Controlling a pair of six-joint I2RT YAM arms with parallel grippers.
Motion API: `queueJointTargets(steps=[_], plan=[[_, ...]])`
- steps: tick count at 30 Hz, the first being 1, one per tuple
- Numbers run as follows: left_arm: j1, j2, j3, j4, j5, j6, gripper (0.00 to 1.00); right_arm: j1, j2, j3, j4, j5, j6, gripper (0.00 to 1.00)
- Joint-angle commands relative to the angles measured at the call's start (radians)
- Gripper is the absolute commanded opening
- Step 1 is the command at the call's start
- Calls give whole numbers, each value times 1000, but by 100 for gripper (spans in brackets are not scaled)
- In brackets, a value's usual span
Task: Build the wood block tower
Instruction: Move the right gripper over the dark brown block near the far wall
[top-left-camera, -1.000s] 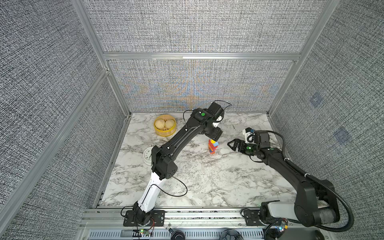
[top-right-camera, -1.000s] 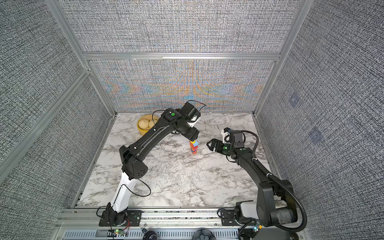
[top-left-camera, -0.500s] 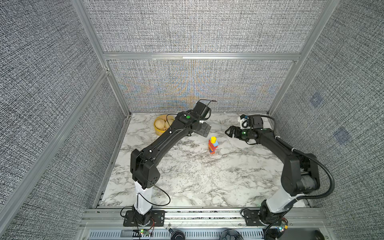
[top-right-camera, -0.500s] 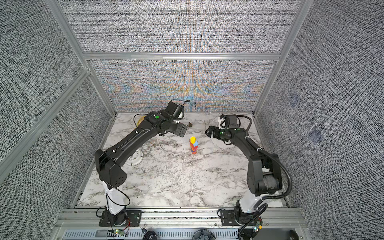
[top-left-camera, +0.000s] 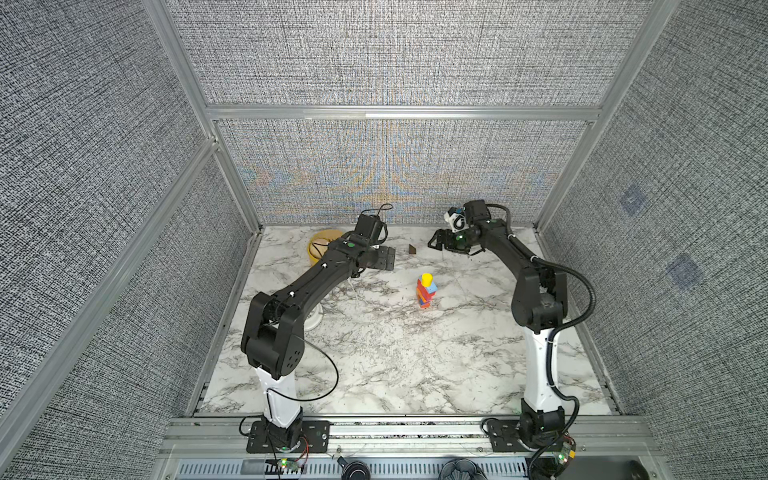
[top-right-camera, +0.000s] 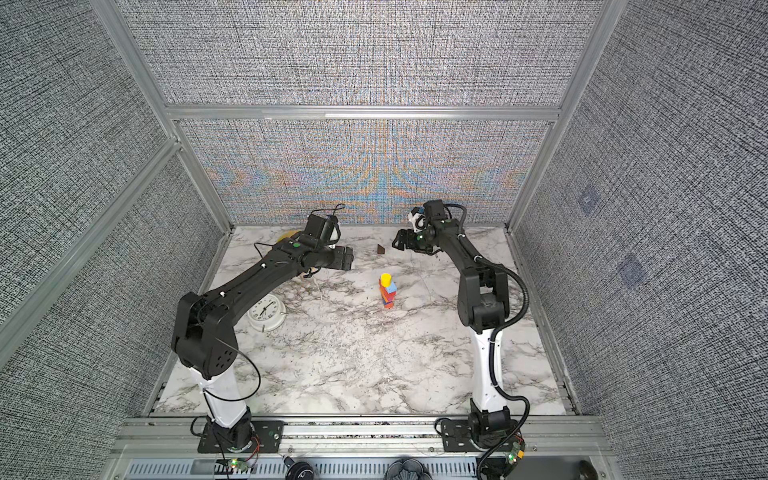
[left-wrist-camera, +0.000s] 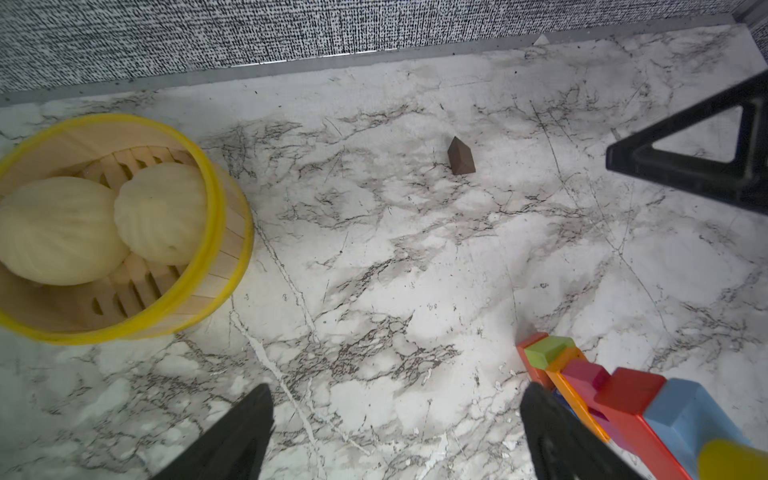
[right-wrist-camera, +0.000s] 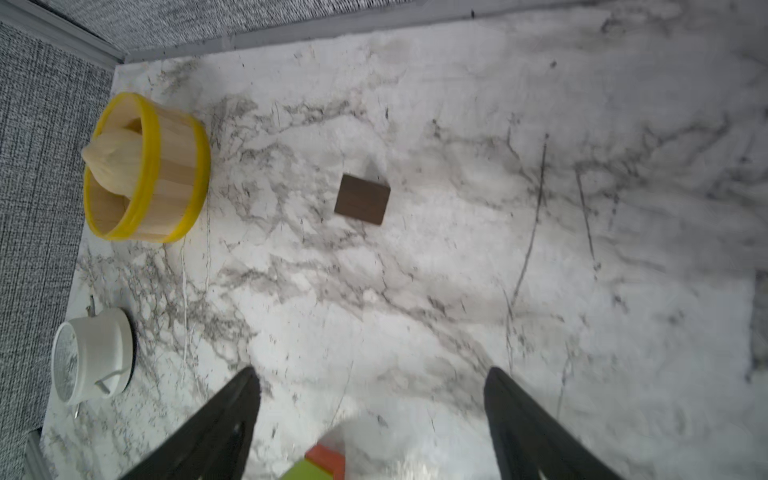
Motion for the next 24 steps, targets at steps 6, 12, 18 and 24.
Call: queueJointTargets(steps=[6,12,18,24], plan=[[51,57,-44,133,53,-50,93,61,89,78,89,67,28,86],[84,50,-106,192,86,-76,91,81,181,176,123,77,69,85],[104,51,-156,248,124,-98,89,95,246,247,133,114,80,81],[120,64,-163,256,147,-116,88,114,277,272,151,153,88,79]])
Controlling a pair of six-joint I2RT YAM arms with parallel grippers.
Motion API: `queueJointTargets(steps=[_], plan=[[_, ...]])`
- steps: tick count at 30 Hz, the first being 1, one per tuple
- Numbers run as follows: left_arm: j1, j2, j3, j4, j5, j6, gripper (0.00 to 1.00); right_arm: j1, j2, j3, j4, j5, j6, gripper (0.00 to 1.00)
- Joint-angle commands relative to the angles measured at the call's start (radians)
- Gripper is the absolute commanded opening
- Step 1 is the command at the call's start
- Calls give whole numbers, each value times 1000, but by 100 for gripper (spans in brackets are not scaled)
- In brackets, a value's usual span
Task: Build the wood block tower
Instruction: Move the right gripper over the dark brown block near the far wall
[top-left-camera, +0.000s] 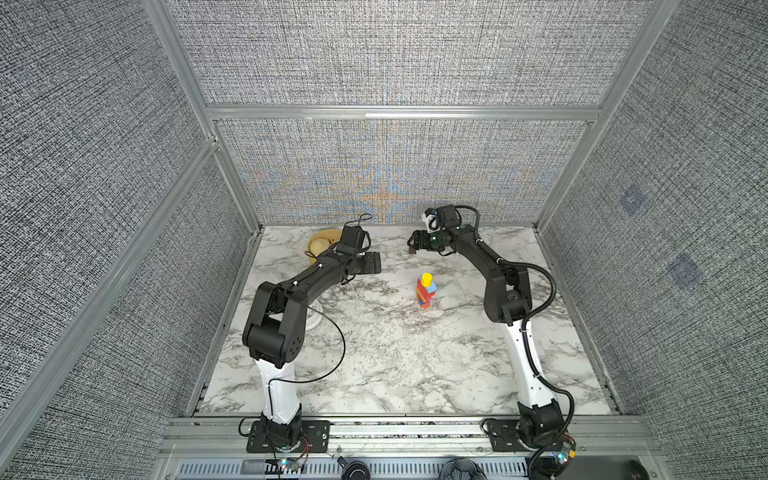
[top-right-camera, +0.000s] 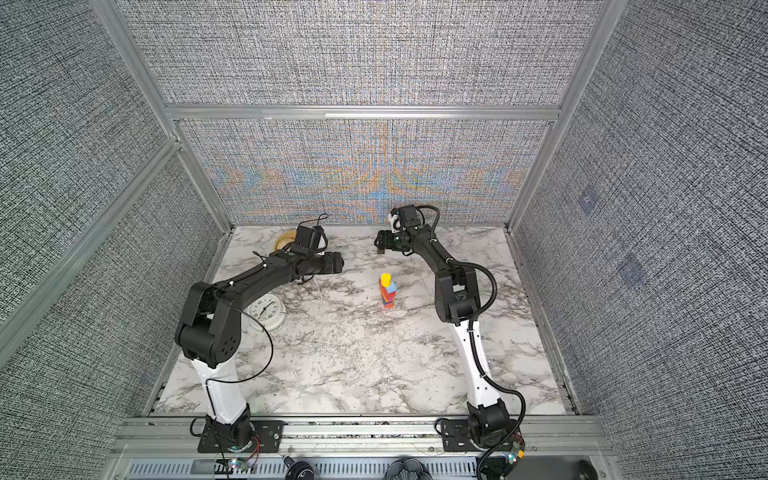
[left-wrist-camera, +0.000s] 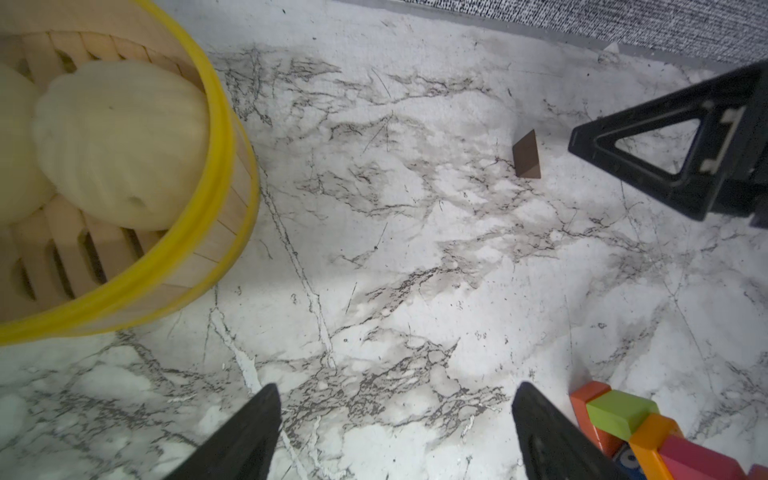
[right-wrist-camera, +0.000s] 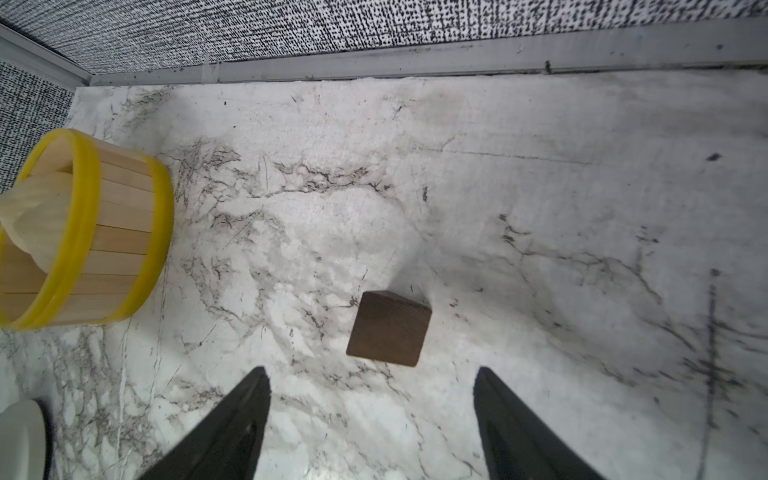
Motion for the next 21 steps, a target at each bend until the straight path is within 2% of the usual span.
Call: queueJointTargets(steps=[1,11,21], plan=[[8,10,-3,33,31,-17,88,10,17,27,21,37,13,79],[35,25,-15,44,73,-36,86,45,85,120,-11,148,24,79],[65,29,-35,64,127,-55,84,48,146,248,-107,199,29,74]])
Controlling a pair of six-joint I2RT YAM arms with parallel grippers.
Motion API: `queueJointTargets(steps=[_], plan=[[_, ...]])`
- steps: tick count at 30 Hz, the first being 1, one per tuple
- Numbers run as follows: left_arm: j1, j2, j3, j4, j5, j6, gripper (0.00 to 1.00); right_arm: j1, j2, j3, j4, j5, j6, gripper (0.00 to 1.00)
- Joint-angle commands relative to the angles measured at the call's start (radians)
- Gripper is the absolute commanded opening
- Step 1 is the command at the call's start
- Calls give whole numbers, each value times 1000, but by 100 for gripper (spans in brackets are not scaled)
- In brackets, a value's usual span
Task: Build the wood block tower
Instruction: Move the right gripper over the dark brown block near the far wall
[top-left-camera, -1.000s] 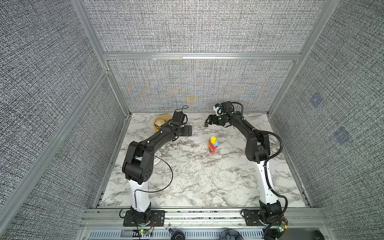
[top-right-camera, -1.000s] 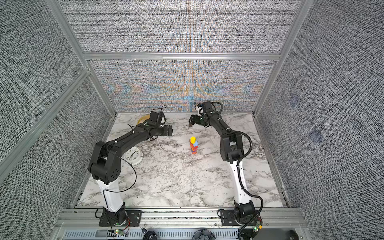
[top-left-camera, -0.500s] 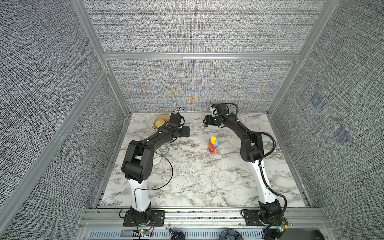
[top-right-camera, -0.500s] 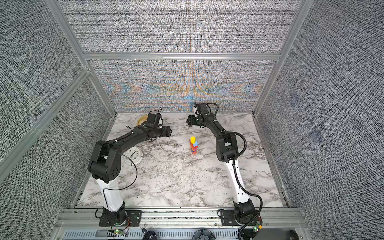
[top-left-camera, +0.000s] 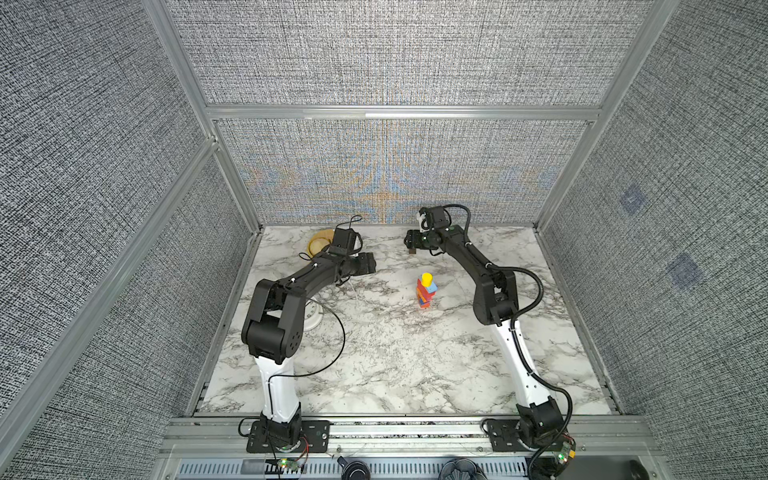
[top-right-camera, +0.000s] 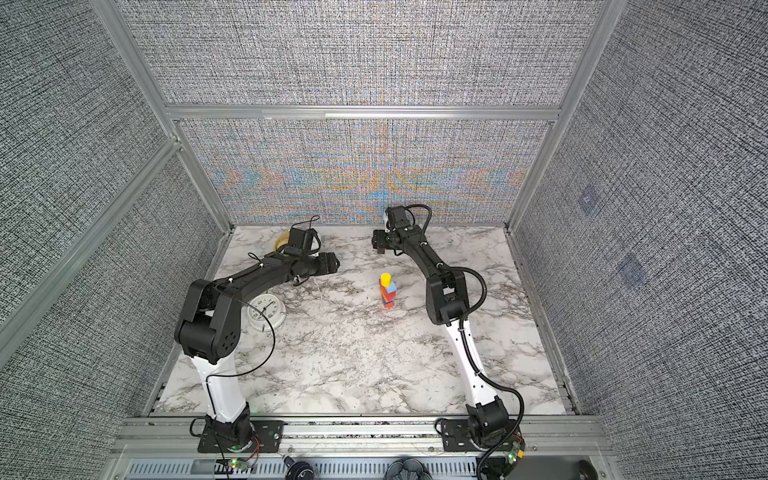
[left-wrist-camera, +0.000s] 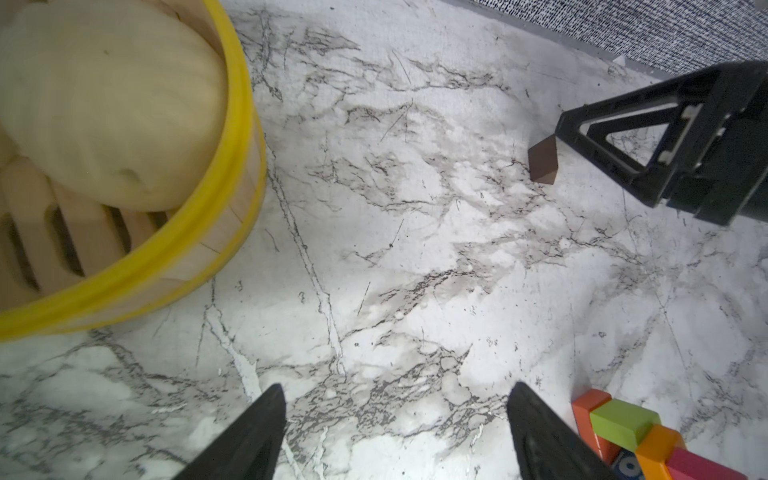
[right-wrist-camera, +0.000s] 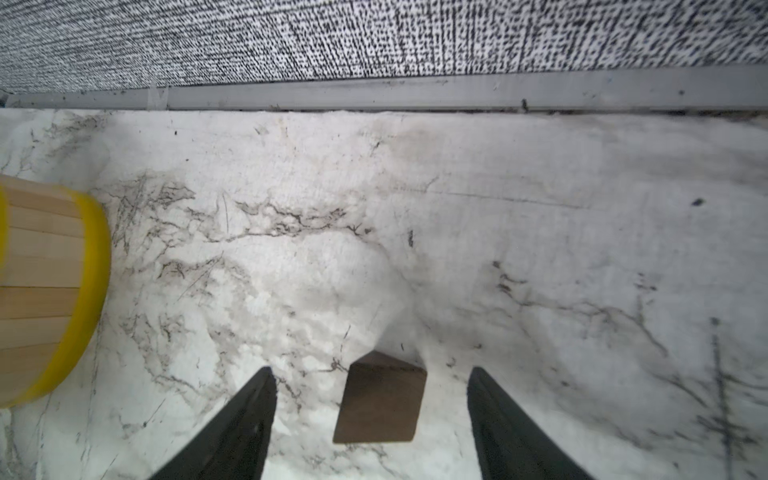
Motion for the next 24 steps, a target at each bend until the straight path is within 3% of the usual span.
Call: queueJointTargets(steps=[1,24], plan=[[8,8,1,20,37,-8,83,4,14,33,-58,34,1,73],[35,27,-17,65,148,-42,74,51,44,120,-152,164,-39,60]])
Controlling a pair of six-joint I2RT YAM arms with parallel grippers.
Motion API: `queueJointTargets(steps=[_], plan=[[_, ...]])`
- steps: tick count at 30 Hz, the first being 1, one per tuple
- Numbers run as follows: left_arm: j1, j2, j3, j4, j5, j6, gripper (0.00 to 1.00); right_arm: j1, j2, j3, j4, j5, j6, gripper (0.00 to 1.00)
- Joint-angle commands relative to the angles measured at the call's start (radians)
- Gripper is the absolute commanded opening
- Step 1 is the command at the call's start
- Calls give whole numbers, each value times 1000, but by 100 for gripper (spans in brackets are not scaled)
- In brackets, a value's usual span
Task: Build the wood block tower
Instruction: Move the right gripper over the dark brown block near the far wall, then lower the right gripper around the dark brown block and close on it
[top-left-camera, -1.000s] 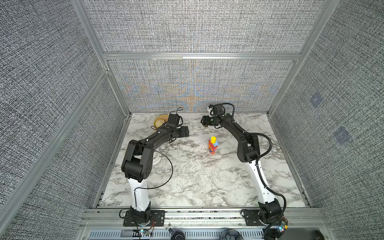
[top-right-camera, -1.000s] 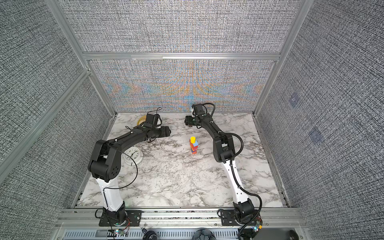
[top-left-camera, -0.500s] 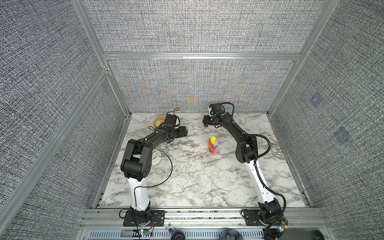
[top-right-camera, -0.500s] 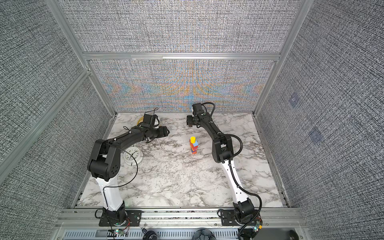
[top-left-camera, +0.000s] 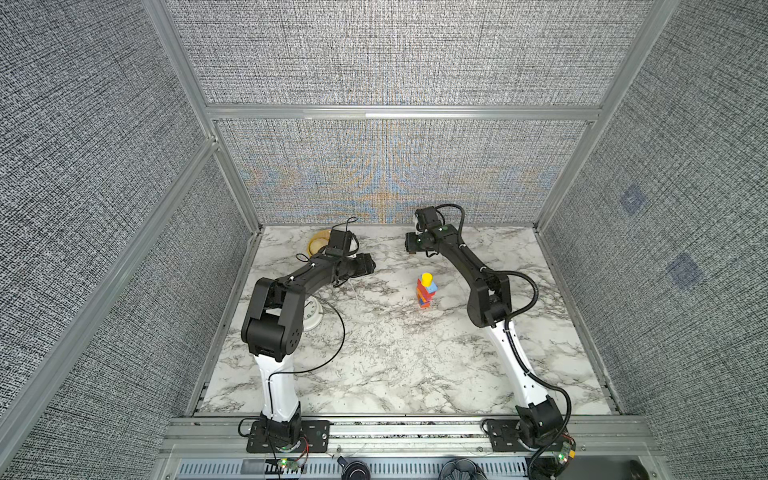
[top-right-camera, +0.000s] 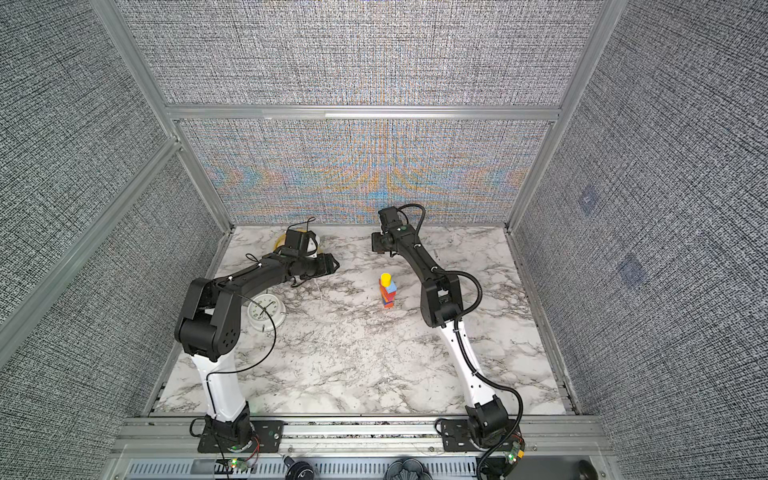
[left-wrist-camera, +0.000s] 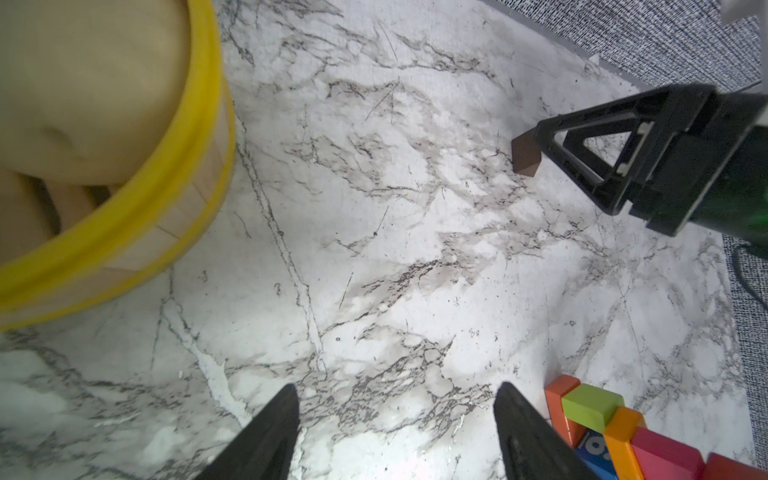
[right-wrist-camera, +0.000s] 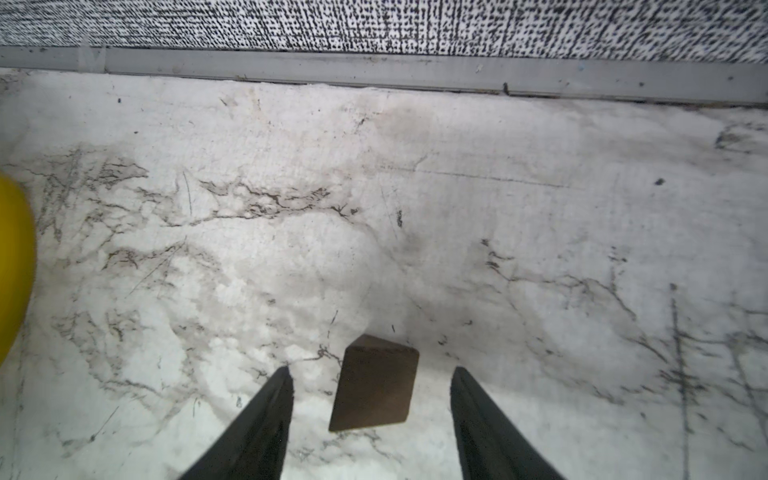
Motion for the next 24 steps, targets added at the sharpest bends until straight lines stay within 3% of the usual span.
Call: queueJointTargets(steps=[1,14,24], plan=[[4,9,0,26,30,-10,74,3,2,15,-22,20,-12,59],[20,13,-6,49,78,-22,71,3,38,82,-61,30,-8,47],[26,14,-23,70,104,-38,69,3,37,79,-101,8,-6,46]])
